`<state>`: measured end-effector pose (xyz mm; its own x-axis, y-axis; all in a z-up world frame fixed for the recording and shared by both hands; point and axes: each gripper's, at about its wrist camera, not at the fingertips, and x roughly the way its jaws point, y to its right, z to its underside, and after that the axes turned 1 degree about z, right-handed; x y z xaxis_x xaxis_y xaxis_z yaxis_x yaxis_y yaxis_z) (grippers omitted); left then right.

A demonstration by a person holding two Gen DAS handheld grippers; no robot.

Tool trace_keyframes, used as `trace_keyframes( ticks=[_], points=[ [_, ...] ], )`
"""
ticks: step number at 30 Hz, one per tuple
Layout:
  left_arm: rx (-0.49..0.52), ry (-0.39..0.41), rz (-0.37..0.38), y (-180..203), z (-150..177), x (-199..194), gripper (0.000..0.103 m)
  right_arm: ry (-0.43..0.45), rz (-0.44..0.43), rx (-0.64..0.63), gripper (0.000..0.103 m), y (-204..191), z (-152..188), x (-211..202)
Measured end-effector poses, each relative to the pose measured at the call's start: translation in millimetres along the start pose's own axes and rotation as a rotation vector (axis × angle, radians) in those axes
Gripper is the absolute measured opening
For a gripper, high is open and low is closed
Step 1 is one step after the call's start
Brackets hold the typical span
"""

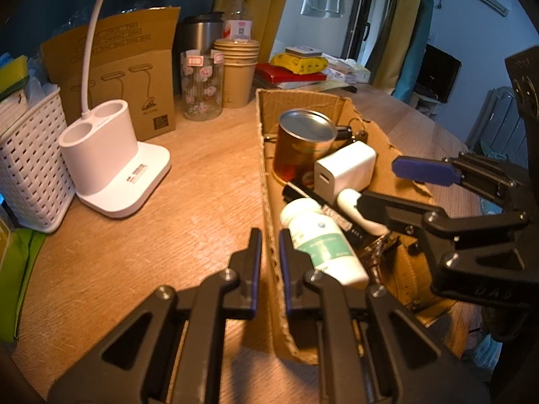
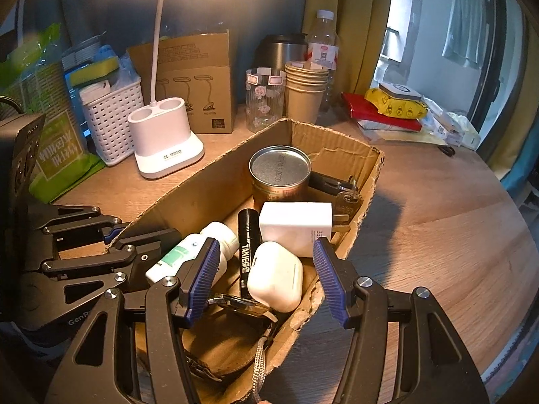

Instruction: Organize rigid objects

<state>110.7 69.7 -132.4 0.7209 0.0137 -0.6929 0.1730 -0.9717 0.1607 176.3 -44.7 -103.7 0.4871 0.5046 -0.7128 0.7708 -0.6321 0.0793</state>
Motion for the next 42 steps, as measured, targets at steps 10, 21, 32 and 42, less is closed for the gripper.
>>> trace_keyframes(
  ticks=[10, 21, 32, 42],
  points=[
    [0.0, 0.0, 0.0, -0.1, 0.5, 0.1, 0.011, 0.021, 0.009, 0.017, 0.061, 1.6, -0.8, -9.0],
    [0.001, 0.001, -0.001, 0.0, 0.3, -0.2, 0.011, 0.063, 0.052, 0.059, 0.061, 12.0, 0.6, -31.0],
    [0.004, 0.001, -0.002, -0.2, -0.7, -1.2, 0.011, 0.093, 0.117, 0.111, 0.062, 29.5, 12.2, -62.9],
    [-0.006, 0.043, -0.028, -0.1, -7.0, -14.6, 0.018, 0.134, 0.19, 0.176, 0.062, 52.6, 24.7, -99.2]
  ],
)
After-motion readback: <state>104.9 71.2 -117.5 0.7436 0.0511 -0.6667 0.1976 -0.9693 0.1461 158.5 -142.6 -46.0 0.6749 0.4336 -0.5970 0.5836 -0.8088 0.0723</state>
